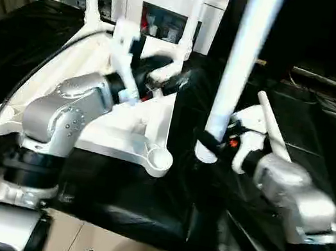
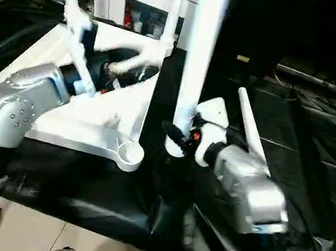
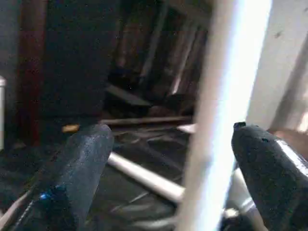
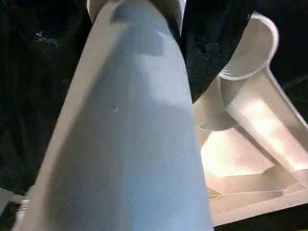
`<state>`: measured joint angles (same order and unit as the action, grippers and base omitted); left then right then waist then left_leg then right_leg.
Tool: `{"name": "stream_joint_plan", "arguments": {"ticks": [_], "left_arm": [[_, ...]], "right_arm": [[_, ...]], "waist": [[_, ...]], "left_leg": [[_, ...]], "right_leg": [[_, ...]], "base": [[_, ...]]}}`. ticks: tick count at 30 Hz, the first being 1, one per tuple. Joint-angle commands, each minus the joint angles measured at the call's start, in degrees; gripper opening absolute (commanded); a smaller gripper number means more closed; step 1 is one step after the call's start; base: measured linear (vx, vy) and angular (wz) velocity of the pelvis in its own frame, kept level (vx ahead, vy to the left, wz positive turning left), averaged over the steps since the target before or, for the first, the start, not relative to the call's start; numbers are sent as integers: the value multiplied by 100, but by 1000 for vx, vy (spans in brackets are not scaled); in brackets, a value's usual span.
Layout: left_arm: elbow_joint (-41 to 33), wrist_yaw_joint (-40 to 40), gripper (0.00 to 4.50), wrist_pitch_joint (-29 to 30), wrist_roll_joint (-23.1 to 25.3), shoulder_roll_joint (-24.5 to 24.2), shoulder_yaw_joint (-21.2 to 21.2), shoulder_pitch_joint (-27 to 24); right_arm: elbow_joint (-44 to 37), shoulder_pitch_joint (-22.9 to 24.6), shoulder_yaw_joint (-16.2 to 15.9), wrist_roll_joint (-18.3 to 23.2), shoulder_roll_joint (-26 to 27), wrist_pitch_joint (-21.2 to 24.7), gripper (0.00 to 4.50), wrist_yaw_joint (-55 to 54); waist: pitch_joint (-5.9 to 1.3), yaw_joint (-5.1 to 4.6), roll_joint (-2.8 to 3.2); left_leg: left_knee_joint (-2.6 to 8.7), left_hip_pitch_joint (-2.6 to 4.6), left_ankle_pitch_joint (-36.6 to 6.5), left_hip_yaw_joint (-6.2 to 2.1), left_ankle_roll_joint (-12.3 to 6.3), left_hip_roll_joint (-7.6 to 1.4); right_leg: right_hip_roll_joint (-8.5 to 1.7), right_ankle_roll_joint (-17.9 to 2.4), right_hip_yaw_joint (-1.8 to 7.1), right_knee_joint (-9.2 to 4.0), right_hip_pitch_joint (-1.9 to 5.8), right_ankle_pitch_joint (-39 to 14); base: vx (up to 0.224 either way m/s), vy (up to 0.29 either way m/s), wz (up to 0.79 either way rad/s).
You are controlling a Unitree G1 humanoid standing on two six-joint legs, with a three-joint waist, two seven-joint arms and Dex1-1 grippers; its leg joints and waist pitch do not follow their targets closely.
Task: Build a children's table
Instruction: Insert table leg to table base
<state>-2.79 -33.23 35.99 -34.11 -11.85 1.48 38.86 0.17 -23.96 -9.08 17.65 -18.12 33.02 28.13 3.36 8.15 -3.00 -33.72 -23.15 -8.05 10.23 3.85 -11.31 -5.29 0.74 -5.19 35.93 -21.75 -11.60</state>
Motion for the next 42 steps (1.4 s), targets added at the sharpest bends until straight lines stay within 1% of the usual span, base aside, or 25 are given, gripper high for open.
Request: {"name": "stream_joint_plan", "arguments": {"ticks": [1, 3, 4, 6, 9, 10, 11, 14, 16, 17, 18, 21, 23, 25, 30, 31, 32, 33, 34, 35, 36, 37, 40, 41, 42], "left_arm": [[-99, 66, 450, 245, -259, 273, -183, 77], [-140, 39, 450, 353, -309, 407, -256, 73], [-192, -38, 450, 448, -342, 483, -372, 46], [-197, -58, 450, 445, -263, 497, -483, 37], [167, 340, 450, 242, 374, 516, -716, 136], [268, 462, 450, 215, 454, 540, -695, 176], [340, 544, 450, 205, 484, 559, -660, 211], [591, 753, 450, 159, 534, 582, -465, 381], [643, 783, 450, 131, 539, 569, -409, 425], [649, 786, 450, 127, 539, 568, -402, 429], [661, 788, 450, 121, 534, 564, -378, 445], [699, 793, 450, 89, 567, 565, -329, 483], [681, 774, 450, 84, 492, 603, -262, 501], [602, 734, 450, 120, 396, 627, -221, 503], [284, 447, 450, 137, 135, 625, -213, 416], [45, 208, 450, 259, -110, 577, -184, 309], [23, 190, 450, 281, -137, 570, -179, 297], [-100, 88, 450, 405, -287, 529, -153, 231], [-184, 22, 450, 510, -394, 501, -128, 183], [-321, -191, 450, 642, -519, 360, -150, 56], [-495, -580, 450, 756, -561, 44, -286, -154], [-577, -828, 450, 783, -560, -173, -366, -274], [-602, -925, 450, 777, -547, -274, -398, -318], [-397, -1194, 450, 171, 284, -884, -820, -376], [-375, -1217, 450, 102, 375, -942, -868, -381]], "right_arm": [[-43, -87, -32, -110, 1, -169, 193, -10], [50, -121, -69, -202, 23, -278, 193, -8], [99, -140, -75, -231, 38, -319, 193, -15], [115, -149, -76, -241, 51, -332, 193, -18], [84, -139, -108, -276, 114, -340, 193, -11], [63, -132, -120, -280, 125, -335, 193, -12], [45, -127, -127, -278, 131, -327, 193, -9], [-31, -91, -128, -280, 138, -315, 193, 41], [-34, -76, -115, -295, 133, -326, 193, 67], [-35, -74, -113, -297, 132, -327, 193, 70], [-27, -72, -103, -300, 130, -331, 193, 83], [7, -86, -87, -320, 144, -339, 193, 111], [29, -116, -105, -322, 168, -349, 193, 107], [34, -128, -105, -317, 188, -354, 193, 116], [53, -122, -47, -317, 230, -407, 193, 73], [47, -135, 172, -148, 361, -391, 193, -23], [45, -138, 202, -121, 379, -387, 193, -36], [36, -157, 371, 25, 476, -364, 193, -106], [29, -173, 503, 141, 553, -343, 192, -157], [41, -207, 736, 322, 670, -337, 192, -262], [84, -246, 1038, 513, 804, -403, 191, -428], [132, -272, 1249, 643, 890, -449, 191, -554], [158, -281, 1341, 696, 926, -474, 191, -611], [263, -280, 1570, 748, 963, -490, 191, -743], [271, -279, 1582, 747, 962, -488, 191, -751]], "waist": [[-404, -29, 28], [-405, -21, 8], [-404, -31, 11], [-395, -36, -5], [-397, -48, 20], [-395, -52, 24], [-400, -52, 22], [-414, -52, 22], [-413, -46, 25], [-414, -45, 24], [-415, -43, 9], [-415, -31, 15], [-416, -29, 23], [-414, -28, 13], [-415, -25, 25], [-410, -33, 39], [-413, -35, 34], [-418, -39, 34], [-406, -44, 38], [-409, -40, 54], [-408, -54, 51], [-403, -80, 49], [-396, -97, 94], [-390, -104, 16], [-383, -100, 63]], "left_leg": [[416, 183, -1366, -60, 390, -208], [409, 186, -1380, -55, 398, -207], [416, 181, -1406, -58, 408, -208], [418, 182, -1434, -58, 388, -204], [426, 193, -1493, -65, 385, -207], [430, 188, -1516, -72, 389, -202], [427, 195, -1520, -70, 393, -200], [423, 203, -1481, -81, 416, -208], [417, 197, -1428, -75, 391, -208], [417, 196, -1415, -74, 384, -208], [411, 192, -1380, -69, 359, -204], [408, 193, -1336, -65, 326, -207], [407, 193, -1347, -66, 332, -205], [409, 193, -1384, -65, 335, -205], [413, 198, -1422, -66, 352, -213], [417, 204, -1442, -66, 357, -216], [414, 200, -1439, -65, 349, -214], [416, 206, -1457, -62, 351, -214], [421, 205, -1479, -62, 351, -215], [417, 220, -1501, -54, 356, -214], [431, 207, -1536, -62, 352, -207], [447, 213, -1603, -61, 366, -201], [457, 259, -1707, -55, 511, -206], [462, 245, -1729, -53, 506, -206], [483, 249, -1851, -74, 506, -201]], "right_leg": [[-353, -768, 307, -429, 188, -1027], [-357, -749, 308, -447, 186, -1068], [-348, -725, 307, -449, 187, -1114], [-340, -675, 311, -461, 186, -1174], [-325, -549, 317, -486, 180, -1246], [-323, -491, 316, -490, 186, -1274], [-321, -479, 317, -494, 182, -1278], [-323, -540, 311, -473, 188, -1112], [-329, -640, 310, -459, 192, -981], [-328, -657, 309, -454, 193, -954], [-329, -673, 309, -452, 198, -923], [-332, -696, 311, -450, 197, -914], [-335, -704, 310, -449, 196, -936], [-341, -717, 309, -456, 196, -1001], [-347, -755, 310, -453, 189, -1023], [-344, -776, 311, -448, 177, -1004], [-349, -804, 311, -440, 178, -985], [-342, -822, 306, -430, 180, -977], [-327, -830, 306, -435, 167, -983], [-329, -828, 310, -434, 161, -982], [-336, -808, 309, -430, 162, -1062], [-315, -727, 307, -437, 139, -1230], [-289, -641, 318, -445, 107, -1253], [-292, -619, 315, -460, 119, -1304], [-302, -462, 318, -479, 112, -1605]], "base": [[0, 0, 0], [0, 0, 0], [0, 0, 0], [0, 0, 0], [0, 0, 0], [0, 0, 0], [0, 0, 0], [0, 0, 0], [0, 0, 0], [0, 0, 0], [0, 0, 0], [0, 0, 0], [0, 0, 0], [0, 0, 0], [0, 0, 0], [0, 0, 0], [0, 0, 0], [0, 0, 0], [0, 0, 0], [0, 0, 0], [0, 0, 0], [0, 0, 0], [0, 0, 0], [0, 0, 0], [0, 0, 0]]}}
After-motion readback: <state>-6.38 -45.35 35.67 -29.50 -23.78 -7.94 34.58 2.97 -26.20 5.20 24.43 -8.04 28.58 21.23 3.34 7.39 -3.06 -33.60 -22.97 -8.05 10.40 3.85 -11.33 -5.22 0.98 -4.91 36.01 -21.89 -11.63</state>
